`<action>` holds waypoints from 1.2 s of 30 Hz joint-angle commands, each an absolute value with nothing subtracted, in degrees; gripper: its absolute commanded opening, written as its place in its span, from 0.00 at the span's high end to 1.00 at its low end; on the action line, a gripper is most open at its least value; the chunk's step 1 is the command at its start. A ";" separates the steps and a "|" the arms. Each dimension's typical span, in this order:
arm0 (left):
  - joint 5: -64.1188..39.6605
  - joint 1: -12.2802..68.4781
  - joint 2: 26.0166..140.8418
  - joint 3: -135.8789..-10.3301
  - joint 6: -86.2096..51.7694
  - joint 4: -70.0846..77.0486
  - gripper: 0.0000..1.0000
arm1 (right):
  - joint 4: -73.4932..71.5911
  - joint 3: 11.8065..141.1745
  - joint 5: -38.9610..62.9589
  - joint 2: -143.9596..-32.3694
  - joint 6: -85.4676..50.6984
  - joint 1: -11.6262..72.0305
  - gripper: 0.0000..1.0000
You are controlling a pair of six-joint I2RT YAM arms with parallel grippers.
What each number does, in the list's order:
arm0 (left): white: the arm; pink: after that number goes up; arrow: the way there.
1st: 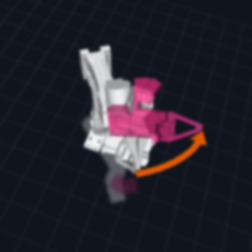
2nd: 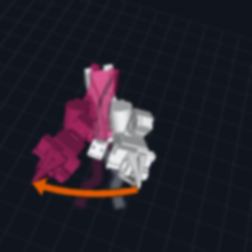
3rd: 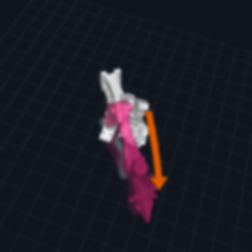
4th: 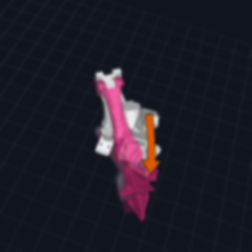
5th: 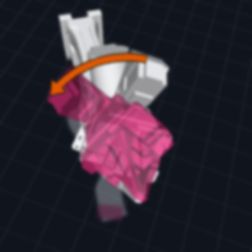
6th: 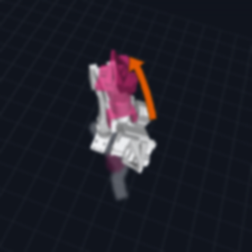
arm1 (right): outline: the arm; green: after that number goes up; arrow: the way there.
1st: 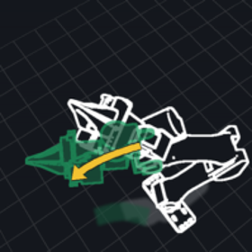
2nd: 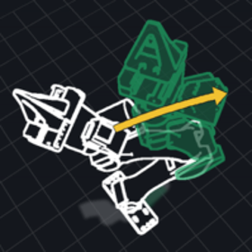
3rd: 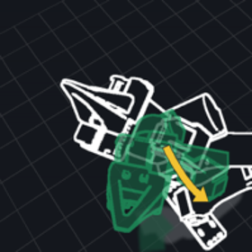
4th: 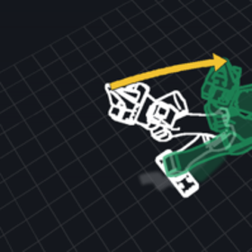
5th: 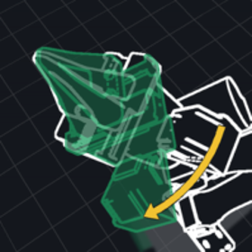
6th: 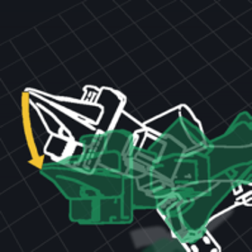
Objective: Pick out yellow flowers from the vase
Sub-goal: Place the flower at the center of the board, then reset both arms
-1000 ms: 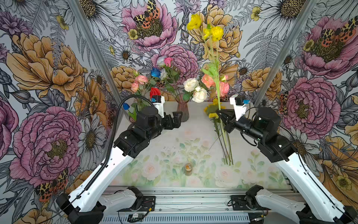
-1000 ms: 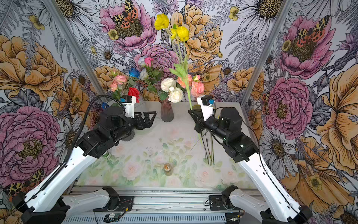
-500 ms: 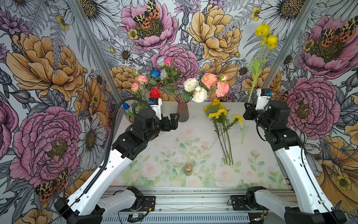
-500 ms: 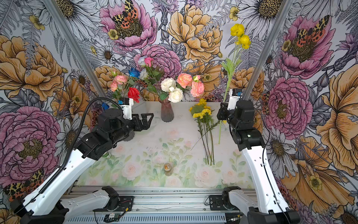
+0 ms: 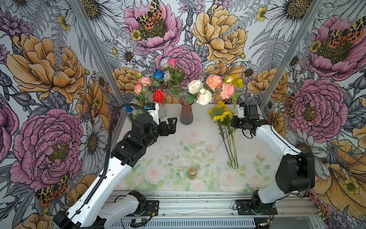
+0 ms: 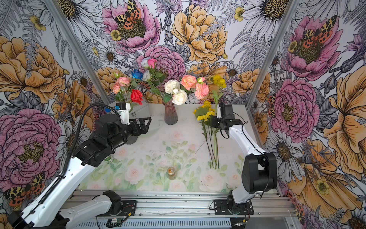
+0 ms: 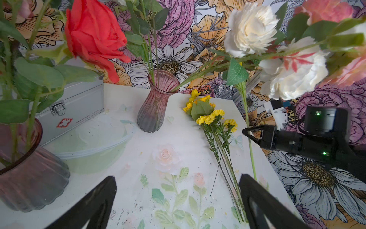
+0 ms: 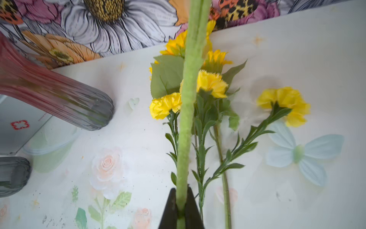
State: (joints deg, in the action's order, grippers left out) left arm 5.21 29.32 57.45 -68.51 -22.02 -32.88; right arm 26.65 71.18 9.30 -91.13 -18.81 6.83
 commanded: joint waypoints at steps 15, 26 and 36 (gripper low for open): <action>29.34 20.64 50.50 -40.13 -15.34 -8.47 0.01 | 22.87 73.28 3.13 -102.04 -16.18 10.88 0.63; 20.23 7.03 53.87 -21.25 -5.50 21.37 0.01 | 17.80 64.75 -26.12 -91.19 -16.02 12.76 0.00; 14.81 2.75 72.68 -19.71 -0.66 40.22 0.01 | -24.34 36.62 -34.19 -86.80 0.43 10.77 0.00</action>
State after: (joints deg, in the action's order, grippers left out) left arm 18.11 3.44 69.36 -20.12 -2.96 30.92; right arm -9.80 38.65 -30.24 -83.90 -3.77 11.53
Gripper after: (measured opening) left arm 0.986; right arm 0.996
